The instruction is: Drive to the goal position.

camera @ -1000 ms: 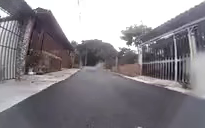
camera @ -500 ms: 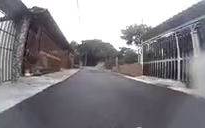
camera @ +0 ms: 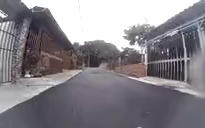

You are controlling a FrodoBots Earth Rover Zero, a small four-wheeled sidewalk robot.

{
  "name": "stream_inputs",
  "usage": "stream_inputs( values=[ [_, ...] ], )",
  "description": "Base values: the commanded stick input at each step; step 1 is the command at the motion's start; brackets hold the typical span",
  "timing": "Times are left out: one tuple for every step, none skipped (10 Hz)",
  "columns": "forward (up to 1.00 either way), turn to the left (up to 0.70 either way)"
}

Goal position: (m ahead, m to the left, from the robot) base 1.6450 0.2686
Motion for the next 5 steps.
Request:
stream_inputs(
  values=[
    [0.50, 0.01],
    [0.50, 0.01],
    [0.50, 0.01],
    [0.50, 0.01],
    [0.50, 0.01]
  ],
)
